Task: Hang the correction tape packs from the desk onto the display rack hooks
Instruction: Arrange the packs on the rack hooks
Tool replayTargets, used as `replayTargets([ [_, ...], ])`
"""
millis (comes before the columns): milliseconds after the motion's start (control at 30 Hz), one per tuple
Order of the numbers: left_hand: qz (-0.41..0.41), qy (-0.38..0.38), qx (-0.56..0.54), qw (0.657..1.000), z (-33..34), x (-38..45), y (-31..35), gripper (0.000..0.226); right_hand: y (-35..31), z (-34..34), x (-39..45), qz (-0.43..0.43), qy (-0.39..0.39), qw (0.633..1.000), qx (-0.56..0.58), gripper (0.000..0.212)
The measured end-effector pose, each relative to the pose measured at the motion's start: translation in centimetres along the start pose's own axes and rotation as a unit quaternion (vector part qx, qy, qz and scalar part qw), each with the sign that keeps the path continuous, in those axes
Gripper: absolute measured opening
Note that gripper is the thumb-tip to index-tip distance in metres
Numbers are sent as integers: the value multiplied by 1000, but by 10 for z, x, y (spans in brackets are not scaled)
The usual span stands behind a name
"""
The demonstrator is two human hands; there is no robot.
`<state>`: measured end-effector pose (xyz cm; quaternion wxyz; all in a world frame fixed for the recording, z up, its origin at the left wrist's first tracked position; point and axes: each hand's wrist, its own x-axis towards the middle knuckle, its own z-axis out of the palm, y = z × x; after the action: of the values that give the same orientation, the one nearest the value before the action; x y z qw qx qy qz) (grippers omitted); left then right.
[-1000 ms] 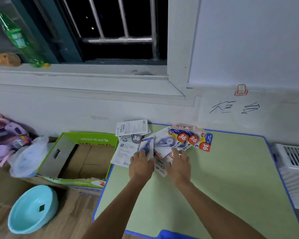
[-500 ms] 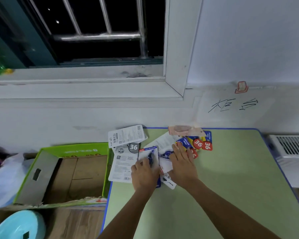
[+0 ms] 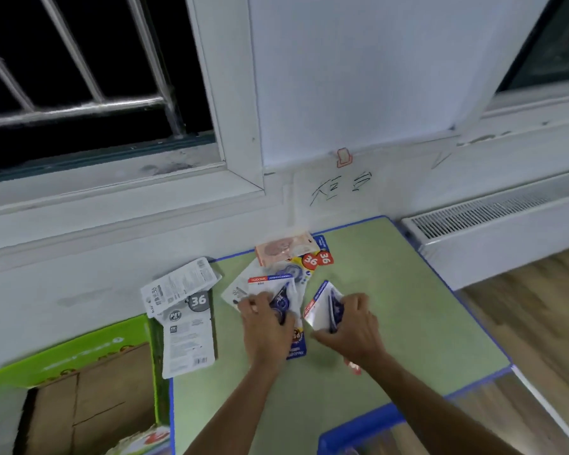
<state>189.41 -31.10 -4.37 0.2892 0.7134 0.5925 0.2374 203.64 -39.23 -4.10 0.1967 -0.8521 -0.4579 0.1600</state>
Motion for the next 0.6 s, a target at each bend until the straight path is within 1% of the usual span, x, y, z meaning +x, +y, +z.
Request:
replayTargets([
  [67,34,-13,-34,999,10,-10,25,67,11,-18,-14,12,39,996,78,79],
  [133,56,-50,-55,996,19,-23,54,80,27,-40,-28,4,81,990,115,74],
  [167,81,-75,-65,992,25,-30,69,80,36,-53,-37,-8,94,988,121,73],
  [233,142,-127,-74,979,40,-47,96,65,54,-77,-58,-30,101,987,121,78],
  [267,157,-149,-73,974,48,-57,109,54,64,-87,-69,-38,108,987,116,79],
  [333,142,-199,-86,966,64,-81,136,34,90,-104,-94,-44,141,985,95,78],
  [367,134,-226,-102,959,71,-96,151,28,105,-110,-108,-39,156,984,78,78],
  [400,140,-249,-123,950,78,-112,166,26,122,-117,-123,-25,164,985,57,79],
  [433,159,-268,-144,939,86,-128,180,28,139,-124,-138,-3,169,985,40,78],
  [500,226,-299,-161,913,100,-165,206,43,171,-143,-172,33,203,978,33,69],
  [533,272,-312,-162,896,107,-184,218,41,186,-154,-189,32,230,972,46,65],
  [600,335,-334,-171,864,123,-225,242,26,215,-178,-226,30,263,960,89,63],
])
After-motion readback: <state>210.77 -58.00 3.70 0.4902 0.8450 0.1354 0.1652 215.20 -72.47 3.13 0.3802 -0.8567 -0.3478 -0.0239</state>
